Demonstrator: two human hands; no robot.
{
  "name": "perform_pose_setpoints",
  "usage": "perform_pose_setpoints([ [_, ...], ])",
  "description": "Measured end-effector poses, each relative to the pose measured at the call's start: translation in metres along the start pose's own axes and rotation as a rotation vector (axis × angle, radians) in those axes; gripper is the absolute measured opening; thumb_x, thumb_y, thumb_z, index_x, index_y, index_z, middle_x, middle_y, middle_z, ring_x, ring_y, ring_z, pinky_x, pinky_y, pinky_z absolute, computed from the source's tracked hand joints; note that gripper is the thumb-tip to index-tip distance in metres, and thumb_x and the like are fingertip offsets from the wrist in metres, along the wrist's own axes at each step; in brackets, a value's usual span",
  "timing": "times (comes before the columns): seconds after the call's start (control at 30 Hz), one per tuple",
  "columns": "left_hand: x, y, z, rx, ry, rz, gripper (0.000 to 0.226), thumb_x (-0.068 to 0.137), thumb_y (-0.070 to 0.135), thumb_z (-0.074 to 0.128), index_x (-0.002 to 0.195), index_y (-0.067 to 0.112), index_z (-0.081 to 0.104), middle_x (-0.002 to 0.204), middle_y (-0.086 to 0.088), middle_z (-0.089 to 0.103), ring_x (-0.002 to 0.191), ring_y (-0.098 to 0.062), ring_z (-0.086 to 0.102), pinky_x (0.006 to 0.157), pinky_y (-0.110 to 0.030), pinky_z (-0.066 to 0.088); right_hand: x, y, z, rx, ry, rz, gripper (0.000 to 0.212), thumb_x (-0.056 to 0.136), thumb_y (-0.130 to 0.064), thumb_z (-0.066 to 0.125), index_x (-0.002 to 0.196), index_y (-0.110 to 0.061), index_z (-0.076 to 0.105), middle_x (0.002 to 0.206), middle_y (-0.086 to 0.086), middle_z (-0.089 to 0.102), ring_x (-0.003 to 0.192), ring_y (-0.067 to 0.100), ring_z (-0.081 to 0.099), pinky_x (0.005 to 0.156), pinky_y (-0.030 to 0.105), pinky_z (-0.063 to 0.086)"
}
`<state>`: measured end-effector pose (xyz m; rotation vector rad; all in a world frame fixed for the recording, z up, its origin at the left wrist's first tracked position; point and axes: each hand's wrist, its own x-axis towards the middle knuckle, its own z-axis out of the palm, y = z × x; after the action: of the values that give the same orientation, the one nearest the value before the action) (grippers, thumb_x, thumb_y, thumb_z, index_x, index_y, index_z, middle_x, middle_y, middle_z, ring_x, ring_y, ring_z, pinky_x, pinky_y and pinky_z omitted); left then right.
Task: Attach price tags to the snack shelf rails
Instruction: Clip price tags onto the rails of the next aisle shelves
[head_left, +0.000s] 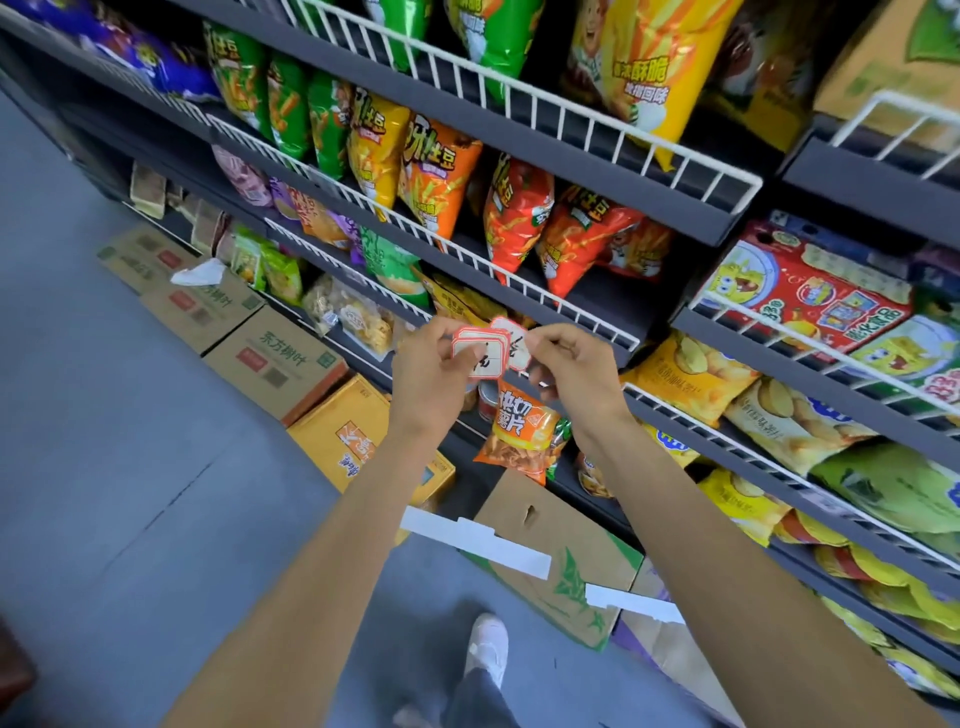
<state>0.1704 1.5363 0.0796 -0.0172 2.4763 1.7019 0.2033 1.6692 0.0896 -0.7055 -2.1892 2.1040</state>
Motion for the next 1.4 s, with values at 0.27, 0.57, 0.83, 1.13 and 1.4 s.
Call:
perform_pose_setpoints([
  [0.27, 0.023, 0.007, -0.027, -0.005, -0.001, -0.035, 0.018, 0.09, 0.002, 0.054, 0.1, 0.017, 0.052, 0.104, -0.008, 0.065, 0.098, -0.023, 0.062, 0.088, -0.045, 0.053, 0.016, -0.025, 0.005, -0.027, 0.042, 0.004, 0.015, 0.094, -0.009, 0.053, 0.082, -0.015, 0.061, 0.062, 0.0, 0.063, 0.05, 0.006, 0.06, 0.045, 0.018, 0.046],
  [0.57, 0.032, 0.028, -0.037, -0.121, -0.168, 0.03, 0.023, 0.087, 0.0, 0.058, 0.104, 0.015, 0.052, 0.102, -0.005, 0.067, 0.087, -0.008, 0.063, 0.071, -0.014, 0.053, 0.008, -0.04, 0.013, -0.135, 0.012, -0.103, 0.035, 0.093, -0.002, 0.05, 0.114, -0.027, 0.064, 0.067, 0.002, 0.066, 0.06, 0.016, 0.067, 0.046, 0.02, 0.048],
  [0.83, 0.022, 0.044, -0.048, -0.138, -0.263, 0.055, 0.026, 0.084, 0.0, 0.062, 0.102, 0.016, 0.052, 0.093, -0.001, 0.066, 0.077, -0.001, 0.062, 0.059, -0.008, 0.05, -0.015, -0.054, 0.018, -0.224, 0.048, -0.117, 0.032, 0.091, 0.001, 0.048, 0.076, -0.02, 0.067, 0.081, 0.012, 0.069, 0.063, 0.011, 0.065, 0.047, 0.021, 0.051],
  [1.13, 0.007, 0.043, -0.068, -0.103, -0.406, 0.018, 0.028, 0.083, -0.004, 0.062, 0.107, 0.011, 0.056, 0.099, -0.01, 0.07, 0.086, -0.018, 0.067, 0.076, -0.027, 0.055, -0.034, -0.053, 0.034, -0.207, 0.074, -0.164, 0.008, 0.086, -0.009, 0.065, 0.079, -0.011, 0.068, 0.074, 0.005, 0.068, 0.064, 0.007, 0.061, 0.046, 0.008, 0.04],
  [1.4, 0.007, 0.032, -0.081, 0.044, -0.364, 0.089, 0.019, 0.085, 0.001, 0.061, 0.104, 0.003, 0.062, 0.1, -0.011, 0.07, 0.088, -0.02, 0.067, 0.081, -0.034, 0.055, -0.039, -0.049, 0.047, -0.202, 0.074, -0.135, 0.009, 0.083, -0.011, 0.069, 0.078, -0.003, 0.07, 0.065, 0.004, 0.064, 0.045, -0.001, 0.055, 0.042, 0.006, 0.036],
])
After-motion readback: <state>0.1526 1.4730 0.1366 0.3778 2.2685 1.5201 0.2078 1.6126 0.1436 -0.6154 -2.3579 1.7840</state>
